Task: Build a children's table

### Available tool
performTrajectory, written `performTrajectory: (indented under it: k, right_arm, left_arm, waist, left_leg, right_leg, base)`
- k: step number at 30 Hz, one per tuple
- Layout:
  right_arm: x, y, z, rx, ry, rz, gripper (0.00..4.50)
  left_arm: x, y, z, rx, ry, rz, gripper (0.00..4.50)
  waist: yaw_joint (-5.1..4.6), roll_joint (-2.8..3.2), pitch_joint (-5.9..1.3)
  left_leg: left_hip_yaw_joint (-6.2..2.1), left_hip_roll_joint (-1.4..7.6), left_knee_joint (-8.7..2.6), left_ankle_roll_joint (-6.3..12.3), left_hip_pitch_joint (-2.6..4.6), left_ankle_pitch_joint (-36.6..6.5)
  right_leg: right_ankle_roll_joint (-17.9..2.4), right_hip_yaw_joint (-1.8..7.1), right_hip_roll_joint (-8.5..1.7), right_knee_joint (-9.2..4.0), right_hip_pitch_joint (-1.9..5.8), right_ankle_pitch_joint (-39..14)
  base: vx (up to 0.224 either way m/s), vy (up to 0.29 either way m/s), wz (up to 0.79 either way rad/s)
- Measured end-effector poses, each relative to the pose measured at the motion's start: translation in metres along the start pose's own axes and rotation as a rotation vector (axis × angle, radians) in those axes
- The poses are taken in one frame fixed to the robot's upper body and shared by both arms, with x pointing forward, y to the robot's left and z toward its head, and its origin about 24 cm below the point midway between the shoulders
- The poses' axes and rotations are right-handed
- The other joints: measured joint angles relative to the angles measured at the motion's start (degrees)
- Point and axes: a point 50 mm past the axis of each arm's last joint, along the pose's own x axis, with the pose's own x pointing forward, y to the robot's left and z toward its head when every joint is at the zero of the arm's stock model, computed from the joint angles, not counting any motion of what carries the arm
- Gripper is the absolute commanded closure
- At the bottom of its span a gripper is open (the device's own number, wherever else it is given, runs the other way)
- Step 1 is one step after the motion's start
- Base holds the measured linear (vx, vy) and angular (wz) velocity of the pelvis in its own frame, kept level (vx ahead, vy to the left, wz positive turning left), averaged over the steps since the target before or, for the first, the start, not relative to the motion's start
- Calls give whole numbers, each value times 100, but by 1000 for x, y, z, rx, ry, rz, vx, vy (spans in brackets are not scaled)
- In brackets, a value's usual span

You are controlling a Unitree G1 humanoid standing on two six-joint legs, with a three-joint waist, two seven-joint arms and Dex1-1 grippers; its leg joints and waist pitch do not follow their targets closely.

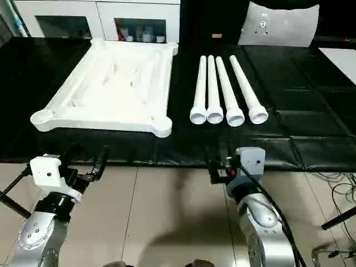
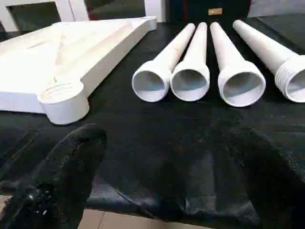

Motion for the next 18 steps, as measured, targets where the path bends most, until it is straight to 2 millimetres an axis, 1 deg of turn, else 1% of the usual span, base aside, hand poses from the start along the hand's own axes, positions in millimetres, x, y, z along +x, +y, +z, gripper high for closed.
performTrajectory:
  k: [16, 17, 18]
  right_arm:
    - [0, 0, 0, 0, 0, 0, 0]
    - [-1, -3, 1, -25, 18, -49, 0]
    - [4, -8, 9, -74, 32, -135, 0]
  left_arm:
    - [0, 0, 0, 0, 0, 0, 4]
    - [7, 0, 0, -2, 45, 18, 4]
    - [30, 2, 1, -3, 139, 59, 4]
  waist:
    - [0, 0, 0]
    - [19, -3, 12]
    - [97, 232, 58]
  left_leg:
    - [0, 0, 0, 0, 0, 0]
    - [-1, 0, 4, 0, 6, 0]
    - [-61, 13, 94, -13, -19, 6]
  right_leg:
    - [0, 0, 0, 0, 0, 0]
    - [0, 0, 0, 4, 6, 0]
    - [-11, -42, 18, 12, 8, 24]
  base:
    - [0, 0, 0]
    - [0, 0, 0]
    - [0, 0, 0]
